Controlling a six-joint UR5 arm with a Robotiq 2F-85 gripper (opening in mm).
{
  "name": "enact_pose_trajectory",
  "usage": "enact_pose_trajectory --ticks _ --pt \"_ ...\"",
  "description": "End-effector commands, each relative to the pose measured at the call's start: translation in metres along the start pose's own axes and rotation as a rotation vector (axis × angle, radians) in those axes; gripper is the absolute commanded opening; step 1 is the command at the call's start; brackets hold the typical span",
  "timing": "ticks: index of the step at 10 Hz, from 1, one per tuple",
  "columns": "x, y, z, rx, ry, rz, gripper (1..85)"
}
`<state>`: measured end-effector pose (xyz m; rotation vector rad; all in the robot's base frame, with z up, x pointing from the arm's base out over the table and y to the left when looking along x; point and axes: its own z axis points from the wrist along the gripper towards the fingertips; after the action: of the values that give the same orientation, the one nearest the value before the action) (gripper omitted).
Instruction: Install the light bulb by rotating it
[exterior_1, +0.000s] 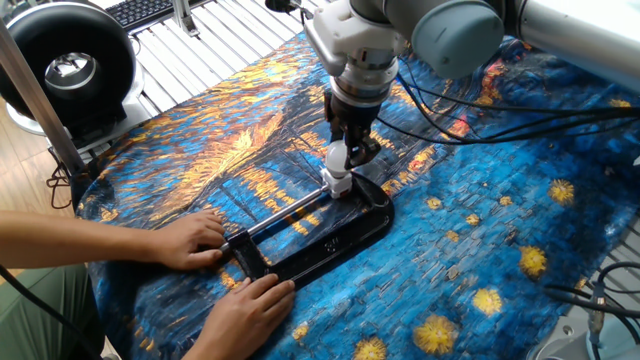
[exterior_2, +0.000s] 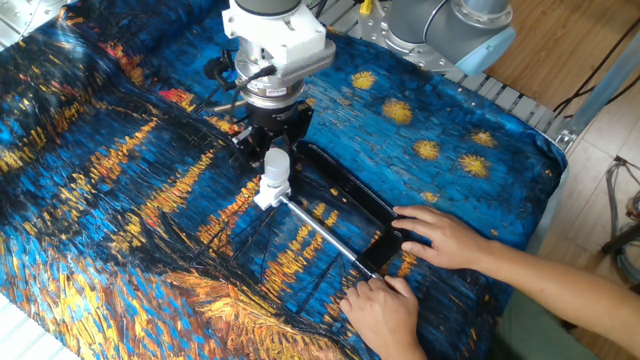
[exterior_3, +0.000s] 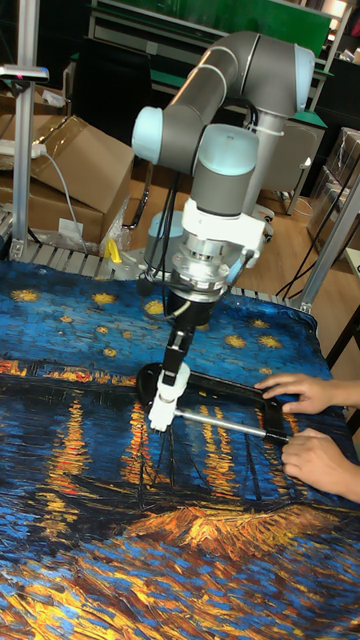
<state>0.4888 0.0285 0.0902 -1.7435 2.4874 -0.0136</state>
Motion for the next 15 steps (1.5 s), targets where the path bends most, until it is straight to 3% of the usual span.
enact_pose_trajectory --ticks 1,3,6,10,15 --pt "-0.007 0.002 -0.001 -0.021 -0.037 0.214 6.7" --pt "-0.014 0.002 0.001 -0.036 -0.073 0.331 6.3" --pt "-0.013 -0.002 0.0 -0.035 -0.077 0.521 4.7" --pt "-0.025 0.005 -0.001 -0.096 -0.116 0.805 4.3" --pt "-0.018 0.006 0.0 -0.094 -0.095 0.938 8.7"
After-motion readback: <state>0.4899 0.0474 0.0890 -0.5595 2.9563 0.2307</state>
